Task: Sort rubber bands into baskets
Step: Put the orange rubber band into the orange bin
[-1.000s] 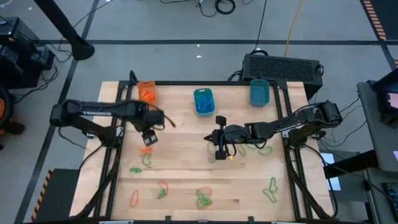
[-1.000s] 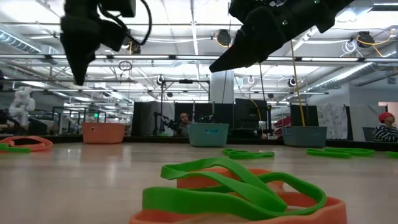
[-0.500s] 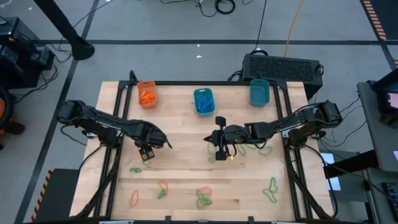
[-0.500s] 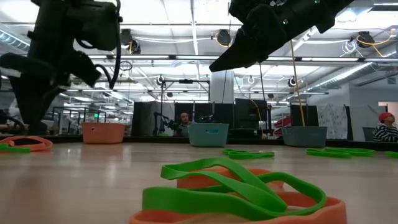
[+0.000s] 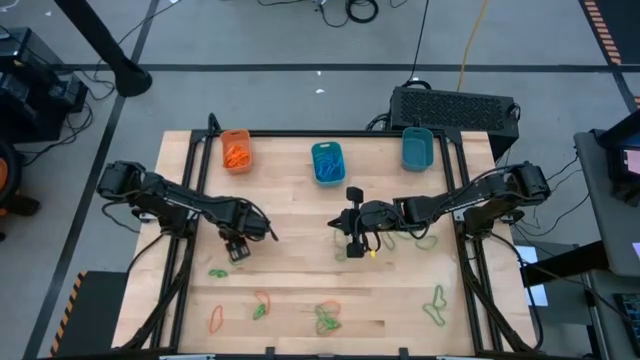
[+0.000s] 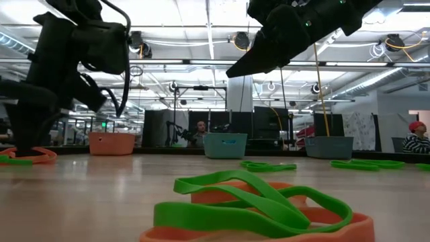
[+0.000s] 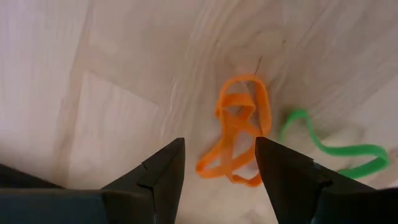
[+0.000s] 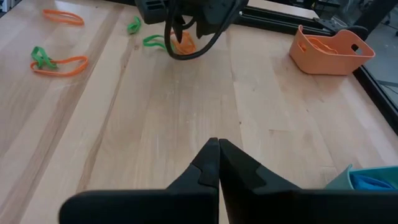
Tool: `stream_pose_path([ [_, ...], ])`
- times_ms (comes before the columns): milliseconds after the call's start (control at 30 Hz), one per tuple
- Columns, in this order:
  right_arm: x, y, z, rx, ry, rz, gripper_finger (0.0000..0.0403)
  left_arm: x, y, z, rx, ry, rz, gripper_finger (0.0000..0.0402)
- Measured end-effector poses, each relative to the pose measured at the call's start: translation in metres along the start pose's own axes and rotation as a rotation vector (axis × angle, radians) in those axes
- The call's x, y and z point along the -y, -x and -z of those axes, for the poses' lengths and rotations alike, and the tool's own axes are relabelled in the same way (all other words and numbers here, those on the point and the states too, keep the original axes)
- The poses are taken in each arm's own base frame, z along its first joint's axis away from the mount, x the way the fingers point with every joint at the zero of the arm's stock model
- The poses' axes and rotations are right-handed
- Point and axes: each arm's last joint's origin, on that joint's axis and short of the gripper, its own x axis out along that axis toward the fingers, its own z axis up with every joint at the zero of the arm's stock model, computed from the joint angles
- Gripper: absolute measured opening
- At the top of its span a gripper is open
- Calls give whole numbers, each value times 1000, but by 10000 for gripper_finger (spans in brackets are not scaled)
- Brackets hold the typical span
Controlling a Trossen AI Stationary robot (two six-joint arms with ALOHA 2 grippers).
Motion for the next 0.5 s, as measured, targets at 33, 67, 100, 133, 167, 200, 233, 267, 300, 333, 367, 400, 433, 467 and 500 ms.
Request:
stream_pose_path([
  [33,0,0,0,0,0,0,0,0,0,-1,4,0,3,202],
  [67,0,0,0,0,0,0,0,1,0,-1,8,-3,5,202],
  [100,0,0,0,0,0,0,0,1,0,-2,12,-4,7,202],
  [133,0,0,0,0,0,0,0,1,0,-2,17,-5,9,202],
  [167,0,0,0,0,0,0,0,1,0,-2,17,-5,9,200],
  [200,0,0,0,-1,0,0,0,1,0,-2,15,-5,7,196],
  [233,0,0,0,0,0,0,0,1,0,-2,15,-4,7,189],
  [267,0,0,0,0,0,0,0,1,0,-2,15,-4,7,179],
  [300,0,0,0,0,0,0,0,1,0,-2,15,-4,7,166],
  [333,0,0,0,0,0,0,0,1,0,-2,15,-5,7,152],
  [367,0,0,0,0,0,0,0,1,0,-2,14,-6,8,136],
  [400,0,0,0,0,0,0,0,1,0,-2,13,-7,9,119],
  [433,0,0,0,0,0,0,0,1,0,-2,13,-8,10,101],
  [467,0,0,0,0,0,0,0,1,0,-2,13,-8,10,83],
  [500,0,0,0,0,0,0,0,1,0,-2,12,-9,10,65],
])
